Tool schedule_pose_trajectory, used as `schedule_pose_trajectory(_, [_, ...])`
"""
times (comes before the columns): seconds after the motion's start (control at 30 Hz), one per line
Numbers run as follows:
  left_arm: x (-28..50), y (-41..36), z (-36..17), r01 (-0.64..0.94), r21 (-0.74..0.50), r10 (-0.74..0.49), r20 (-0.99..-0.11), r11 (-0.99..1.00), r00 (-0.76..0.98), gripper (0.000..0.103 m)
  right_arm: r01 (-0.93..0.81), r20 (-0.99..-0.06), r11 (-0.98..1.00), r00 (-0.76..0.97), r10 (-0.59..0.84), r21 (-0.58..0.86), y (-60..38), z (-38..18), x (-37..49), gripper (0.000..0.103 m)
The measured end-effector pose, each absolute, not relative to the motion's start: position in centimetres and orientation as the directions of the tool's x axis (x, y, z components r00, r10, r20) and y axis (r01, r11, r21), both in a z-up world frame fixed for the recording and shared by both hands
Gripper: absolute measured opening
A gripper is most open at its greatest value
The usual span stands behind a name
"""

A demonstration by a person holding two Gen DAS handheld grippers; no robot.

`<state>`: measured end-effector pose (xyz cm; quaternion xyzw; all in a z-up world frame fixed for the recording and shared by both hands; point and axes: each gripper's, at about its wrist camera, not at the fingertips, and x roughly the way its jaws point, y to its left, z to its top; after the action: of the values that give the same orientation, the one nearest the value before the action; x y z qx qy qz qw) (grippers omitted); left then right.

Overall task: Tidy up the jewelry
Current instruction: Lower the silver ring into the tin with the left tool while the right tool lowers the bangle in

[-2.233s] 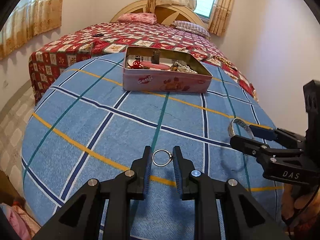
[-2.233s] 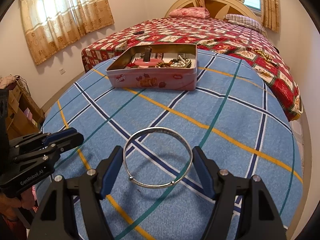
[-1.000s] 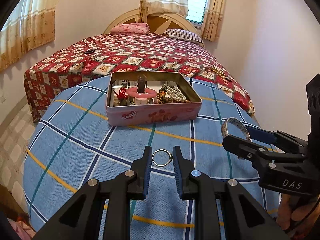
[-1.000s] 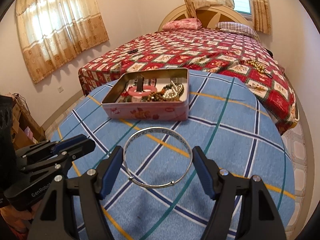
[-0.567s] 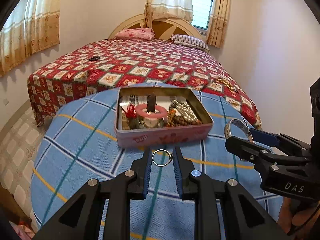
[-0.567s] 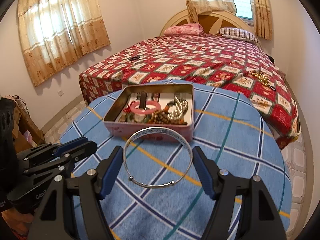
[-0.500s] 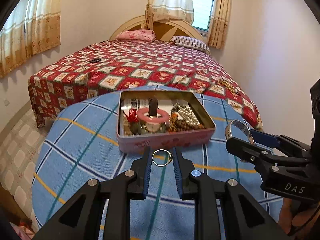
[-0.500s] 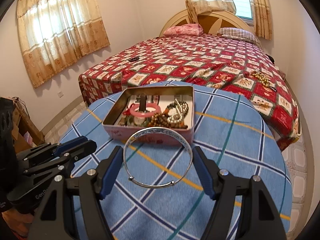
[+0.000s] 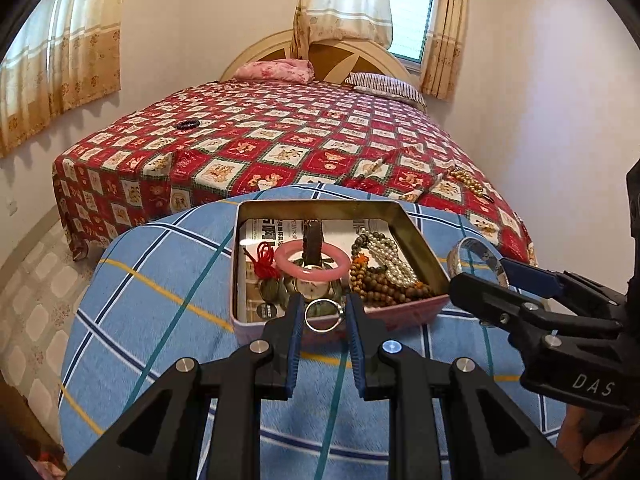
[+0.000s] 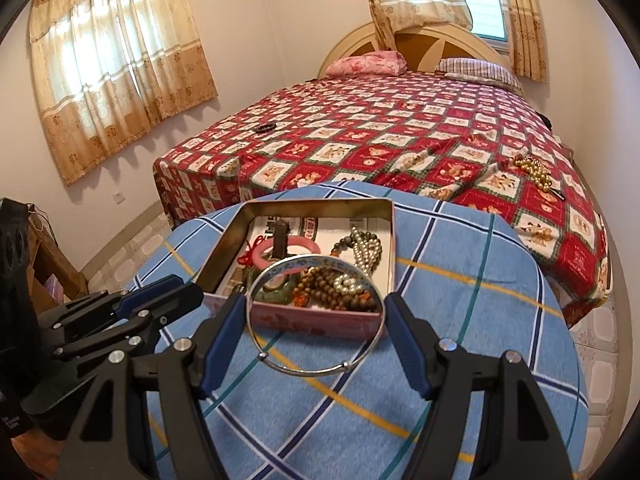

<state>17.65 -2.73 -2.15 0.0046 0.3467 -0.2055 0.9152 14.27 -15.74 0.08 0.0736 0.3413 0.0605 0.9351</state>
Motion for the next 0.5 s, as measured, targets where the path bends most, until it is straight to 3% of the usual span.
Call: schedule_pose_trajectory(0.5, [21.8, -4.7, -2.5, 0.365, -0.124, -0.357, -0.633, 0.923, 0.687, 0.021, -0.001, -0.618, 0.981, 0.776, 0.124, 0.195, -17.3, -0.2, 18.2, 0.073])
